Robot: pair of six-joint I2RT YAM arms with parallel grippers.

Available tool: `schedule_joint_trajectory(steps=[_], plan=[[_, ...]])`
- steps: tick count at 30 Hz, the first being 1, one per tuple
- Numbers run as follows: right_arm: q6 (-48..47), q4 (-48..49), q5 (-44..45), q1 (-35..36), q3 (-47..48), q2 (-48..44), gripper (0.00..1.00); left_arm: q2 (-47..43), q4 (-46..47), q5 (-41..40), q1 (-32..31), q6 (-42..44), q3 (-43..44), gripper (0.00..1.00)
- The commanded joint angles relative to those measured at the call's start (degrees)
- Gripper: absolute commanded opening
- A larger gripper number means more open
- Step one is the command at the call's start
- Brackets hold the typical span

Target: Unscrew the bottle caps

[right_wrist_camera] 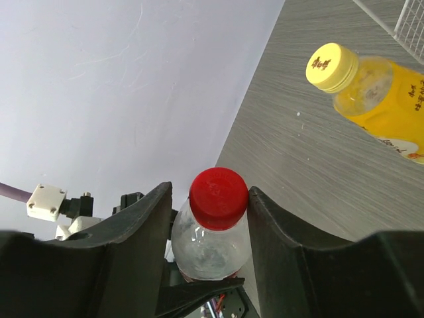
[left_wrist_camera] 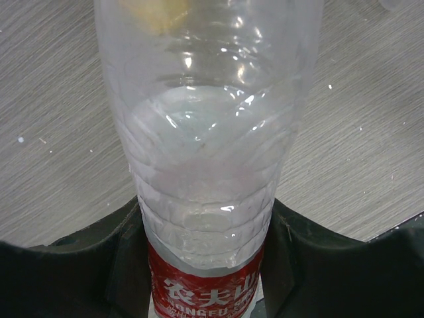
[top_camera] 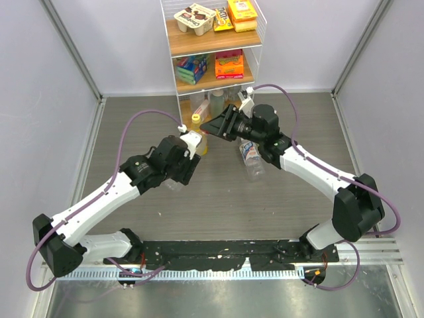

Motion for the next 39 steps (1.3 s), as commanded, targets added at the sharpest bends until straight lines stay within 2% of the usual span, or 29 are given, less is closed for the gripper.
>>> schedule_joint_trajectory(steps=[1, 7, 9, 15, 18, 23, 30, 39], plan=[[0.6, 3.3, -0.3, 0.4, 1.9, -0.6, 0.50, 0.2, 2.2, 0.9, -0.6, -0.5, -0.6, 0.00], [0.8, 3.4, -0.3, 0.6, 1.5, -0.8, 0.40, 0.8, 1.8, 0.5, -0.9, -0.5, -0.4, 0.00], [0.9, 3.8, -0.6, 0.6, 1.2, -0.5, 0.29, 0.8, 1.8, 0.5, -1.0, -0.4, -0.3, 0.00], [0.7, 8.6, -3.2, 0.6, -0.4, -1.1, 0.08, 0.1, 2.0, 2.3, -1.3, 0.3, -0.2, 0.00], [0.1, 10.3, -5.4, 0.6, -1.1, -1.9, 0.02, -0.8, 2.3, 4.8, -1.4, 0.8, -0.1, 0.00], [-1.7, 12.5, -7.9, 0.6, -2.7, -4.6, 0.02, -2.2, 2.9, 13.6, -2.2, 1.5, 0.3, 0.00], [-4.7, 16.8, -10.6, 0.7, -6.7, -9.7, 0.02, -6.0, 4.2, 19.6, -2.3, 1.9, 0.9, 0.00], [-6.2, 25.0, -17.6, 0.6, -11.1, -15.4, 0.02, -10.1, 7.4, 35.6, -2.3, 0.4, 0.2, 0.00]])
